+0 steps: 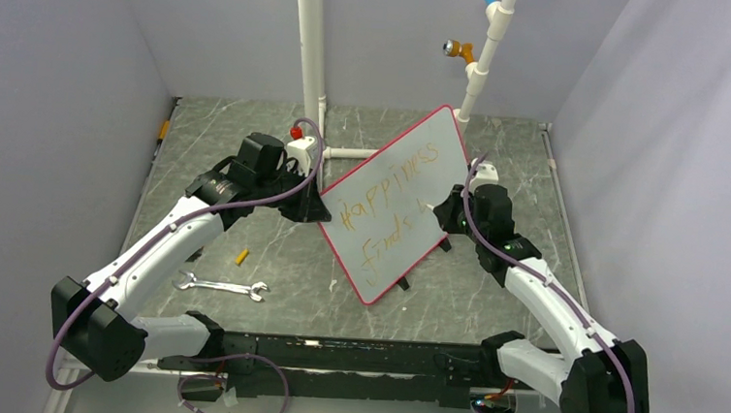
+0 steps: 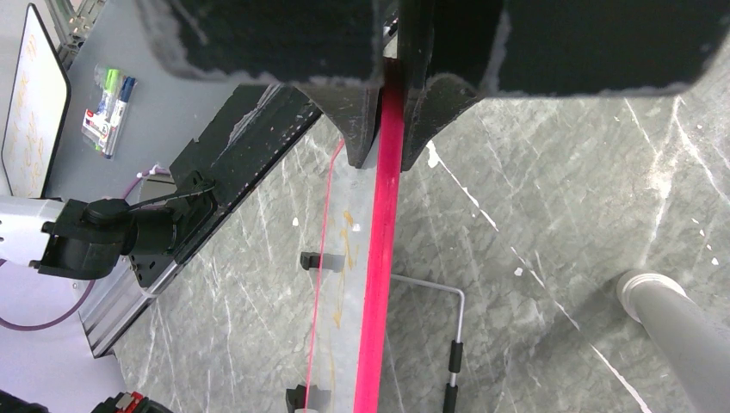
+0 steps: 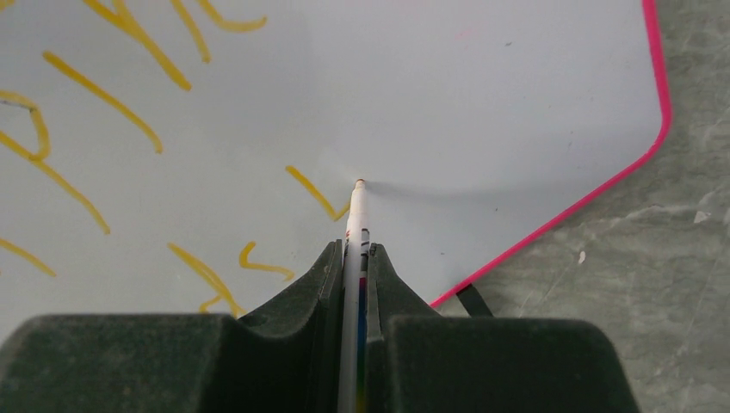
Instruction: Write a sentence on the whiteboard
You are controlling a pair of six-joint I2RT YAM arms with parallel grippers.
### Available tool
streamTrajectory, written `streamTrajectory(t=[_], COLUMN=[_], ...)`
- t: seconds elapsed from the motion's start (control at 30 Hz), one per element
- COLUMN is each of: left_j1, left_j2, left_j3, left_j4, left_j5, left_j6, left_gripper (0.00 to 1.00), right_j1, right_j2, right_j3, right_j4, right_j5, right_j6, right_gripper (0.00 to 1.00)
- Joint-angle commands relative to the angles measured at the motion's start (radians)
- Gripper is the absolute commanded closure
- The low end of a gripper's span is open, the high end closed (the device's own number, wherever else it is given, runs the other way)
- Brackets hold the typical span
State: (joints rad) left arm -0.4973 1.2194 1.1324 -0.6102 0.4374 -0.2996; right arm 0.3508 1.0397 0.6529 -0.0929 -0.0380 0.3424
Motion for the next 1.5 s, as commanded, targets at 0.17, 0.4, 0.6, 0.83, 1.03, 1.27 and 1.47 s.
streamTrajectory(t=[0.17, 0.4, 0.6, 0.83, 1.03, 1.27, 1.47], left_j1=[0.016, 0.016, 0.016, 0.016, 0.016, 0.015, 0.014], left_j2=[0.035, 0.036, 0.037, 0.034, 0.033, 0.031, 0.028], left_j3=[-0.031, -0.030, -0.032, -0.032, -0.032, -0.032, -0.031], left_j4=[-0.073, -0.072, -0.073, -0.072, -0.073, -0.073, -0.074], left_j5=[-0.378, -0.379, -0.377, -0.378, -0.381, -0.386, -0.387], left_j6=[0.277, 0.278, 0.277, 0.277, 0.277, 0.277, 0.277], left_gripper=[1.00, 1.00, 1.00, 1.00, 1.00, 1.00, 1.00], right_j1=[-0.003, -0.005, -0.006, -0.006, -0.006, -0.006, -0.006], right_j2=[0.076, 0.104, 0.119, 0.120, 0.084, 0.022, -0.039], right_j3=[0.092, 0.137, 0.172, 0.165, 0.091, -0.007, -0.079], right_j4=[0.038, 0.052, 0.062, 0.058, 0.050, 0.030, 0.013], right_j5=[-0.006, -0.015, -0.019, -0.030, -0.038, -0.048, -0.064], right_j6=[-0.017, -0.010, -0.005, -0.006, -0.003, 0.010, 0.038], right_gripper=[1.00, 1.00, 1.00, 1.00, 1.00, 1.00, 1.00])
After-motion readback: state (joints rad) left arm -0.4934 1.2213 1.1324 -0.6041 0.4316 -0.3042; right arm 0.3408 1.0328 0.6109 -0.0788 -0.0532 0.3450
